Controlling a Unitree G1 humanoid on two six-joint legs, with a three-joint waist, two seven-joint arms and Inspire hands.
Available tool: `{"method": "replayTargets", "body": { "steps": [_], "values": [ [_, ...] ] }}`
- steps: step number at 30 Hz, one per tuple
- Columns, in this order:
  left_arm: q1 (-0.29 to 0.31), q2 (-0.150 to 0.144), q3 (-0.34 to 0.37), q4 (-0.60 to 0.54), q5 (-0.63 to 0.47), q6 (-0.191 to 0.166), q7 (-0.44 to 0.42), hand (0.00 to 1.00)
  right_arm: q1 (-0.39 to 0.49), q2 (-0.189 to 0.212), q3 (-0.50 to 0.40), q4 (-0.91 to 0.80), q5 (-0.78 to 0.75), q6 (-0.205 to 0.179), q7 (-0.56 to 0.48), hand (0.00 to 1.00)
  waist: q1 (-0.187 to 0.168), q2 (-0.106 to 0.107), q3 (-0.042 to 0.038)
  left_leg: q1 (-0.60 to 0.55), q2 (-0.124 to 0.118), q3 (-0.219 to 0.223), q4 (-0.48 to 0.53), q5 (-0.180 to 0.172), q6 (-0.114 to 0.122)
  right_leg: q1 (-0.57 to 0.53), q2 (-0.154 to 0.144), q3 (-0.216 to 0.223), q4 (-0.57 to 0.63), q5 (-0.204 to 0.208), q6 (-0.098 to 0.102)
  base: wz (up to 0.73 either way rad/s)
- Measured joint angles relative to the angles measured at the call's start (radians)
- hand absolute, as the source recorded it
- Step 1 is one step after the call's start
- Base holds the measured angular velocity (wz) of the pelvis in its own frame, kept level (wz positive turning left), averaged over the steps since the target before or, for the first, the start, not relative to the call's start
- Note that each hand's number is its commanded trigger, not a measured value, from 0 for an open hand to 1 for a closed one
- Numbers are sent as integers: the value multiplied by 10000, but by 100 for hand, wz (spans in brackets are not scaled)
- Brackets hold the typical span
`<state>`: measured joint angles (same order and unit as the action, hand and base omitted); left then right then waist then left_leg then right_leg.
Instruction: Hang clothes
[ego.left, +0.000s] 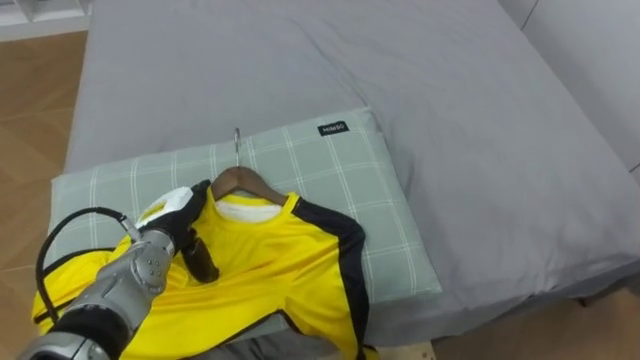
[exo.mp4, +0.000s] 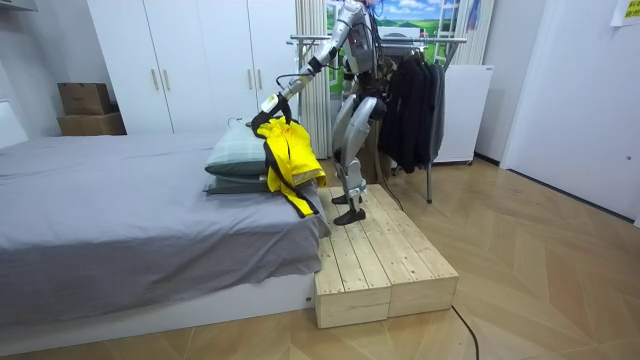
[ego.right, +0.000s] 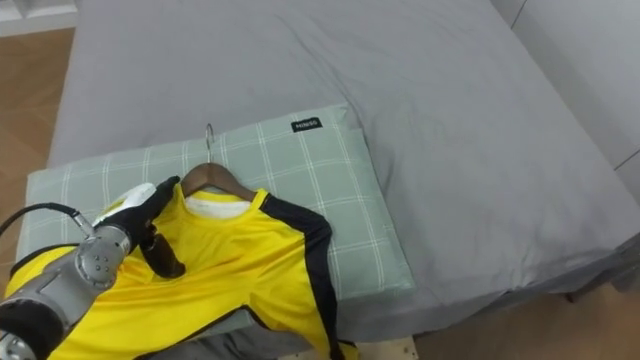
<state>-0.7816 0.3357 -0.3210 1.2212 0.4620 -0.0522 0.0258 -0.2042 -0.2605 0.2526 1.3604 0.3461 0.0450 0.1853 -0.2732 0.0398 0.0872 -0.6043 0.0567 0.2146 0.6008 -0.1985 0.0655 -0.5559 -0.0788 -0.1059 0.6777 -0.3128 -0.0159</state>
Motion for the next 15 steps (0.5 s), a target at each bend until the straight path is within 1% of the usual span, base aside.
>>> {"method": "replayTargets", "body": {
  "steps": [8,15],
  "values": [
    [-1,1,-1,0,0,180,-373,0,-37,-33,7,-17,9,3,-52,0,-6,5,-4,-125,10,-29,124,-3,4,-84,-5,-23,82,1,-2,0],
    [3,9,28,44,-4,238,-372,0,49,-35,2,-338,3,4,-328,0,7,20,-15,-380,31,-42,388,-24,34,-370,-22,-2,403,-67,-31,0]
  ]
}}
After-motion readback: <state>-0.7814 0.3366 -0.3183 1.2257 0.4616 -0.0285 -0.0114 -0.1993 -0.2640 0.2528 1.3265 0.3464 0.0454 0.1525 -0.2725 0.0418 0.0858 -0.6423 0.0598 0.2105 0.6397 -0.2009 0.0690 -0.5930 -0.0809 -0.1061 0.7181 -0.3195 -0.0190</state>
